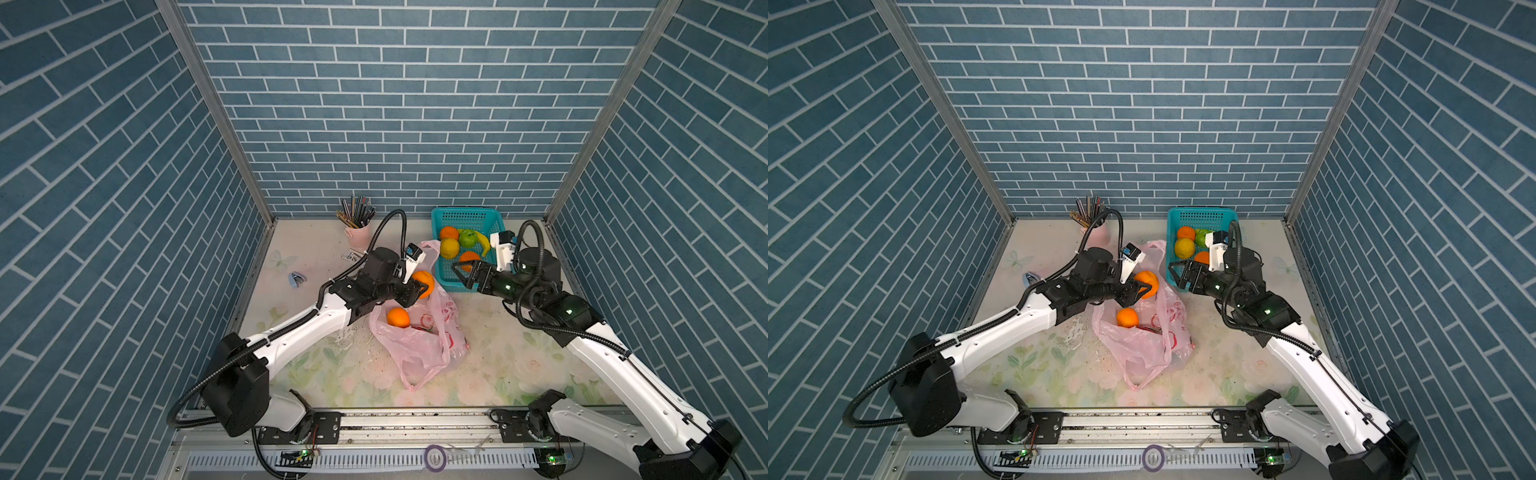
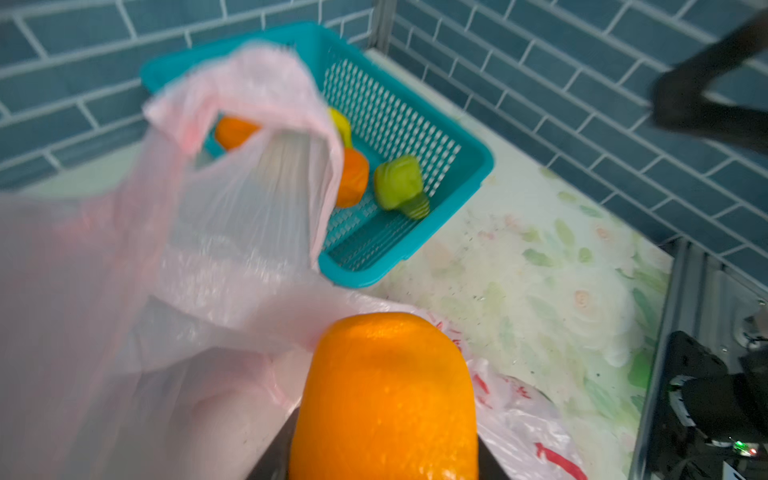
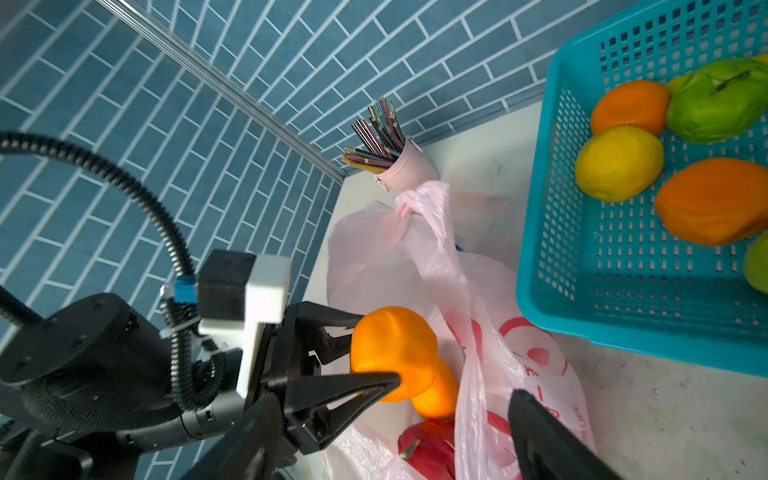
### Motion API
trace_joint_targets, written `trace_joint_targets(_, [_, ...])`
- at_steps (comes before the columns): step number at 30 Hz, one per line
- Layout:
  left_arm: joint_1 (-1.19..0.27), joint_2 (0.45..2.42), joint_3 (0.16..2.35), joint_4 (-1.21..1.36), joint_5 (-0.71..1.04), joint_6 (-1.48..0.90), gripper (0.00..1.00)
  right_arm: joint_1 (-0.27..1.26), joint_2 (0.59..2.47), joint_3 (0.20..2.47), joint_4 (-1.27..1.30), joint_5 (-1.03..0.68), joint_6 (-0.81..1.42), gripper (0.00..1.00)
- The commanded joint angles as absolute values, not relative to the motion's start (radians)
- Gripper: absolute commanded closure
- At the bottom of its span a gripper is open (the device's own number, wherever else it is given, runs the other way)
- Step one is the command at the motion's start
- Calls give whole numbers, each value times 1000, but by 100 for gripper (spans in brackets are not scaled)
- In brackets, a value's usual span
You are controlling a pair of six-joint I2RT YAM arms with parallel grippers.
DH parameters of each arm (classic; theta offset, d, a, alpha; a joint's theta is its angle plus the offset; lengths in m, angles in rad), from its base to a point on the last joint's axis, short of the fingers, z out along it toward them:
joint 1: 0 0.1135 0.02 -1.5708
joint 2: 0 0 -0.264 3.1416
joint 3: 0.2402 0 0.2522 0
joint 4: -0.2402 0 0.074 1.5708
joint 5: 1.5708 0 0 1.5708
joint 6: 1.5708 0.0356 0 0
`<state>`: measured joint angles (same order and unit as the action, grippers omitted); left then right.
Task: Untie the knot of the plastic bag and take out the fruit
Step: 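Raise the orange with the left gripper and hand it to the right gripper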
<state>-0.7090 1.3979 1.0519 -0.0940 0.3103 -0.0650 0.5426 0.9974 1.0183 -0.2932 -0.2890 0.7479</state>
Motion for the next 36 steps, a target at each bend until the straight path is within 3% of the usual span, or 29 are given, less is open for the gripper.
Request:
trace_joint_targets(1, [-702, 1326, 1010, 119, 422, 35, 58, 493, 980, 1037, -251, -457, 788, 13])
trace_joint_targets(6, [-695, 1314, 1071, 234, 507, -31, 62, 444, 951, 1012, -133, -608, 777, 11])
trace_joint_targets(11, [-669, 1395, 1180, 300, 614, -283, 62, 389, 933, 946, 94, -729, 863, 10])
trace_joint_targets(16, [-646, 1452, 1236, 373, 566, -657, 62, 360, 951, 886, 343, -749, 954, 8])
trace_joint_targets(24, [-647, 1521, 1290, 480, 529, -1020, 62, 353, 1087, 875, 627, -660, 1126, 8])
trace_joint_targets(31, [-649, 1538, 1312, 533, 477, -1174, 63, 337, 1235, 912, 829, -652, 1300, 11])
trace_joint_targets(36, [-654, 1560, 1350, 527, 465, -1225, 64, 339, 1303, 932, 974, -683, 1385, 22])
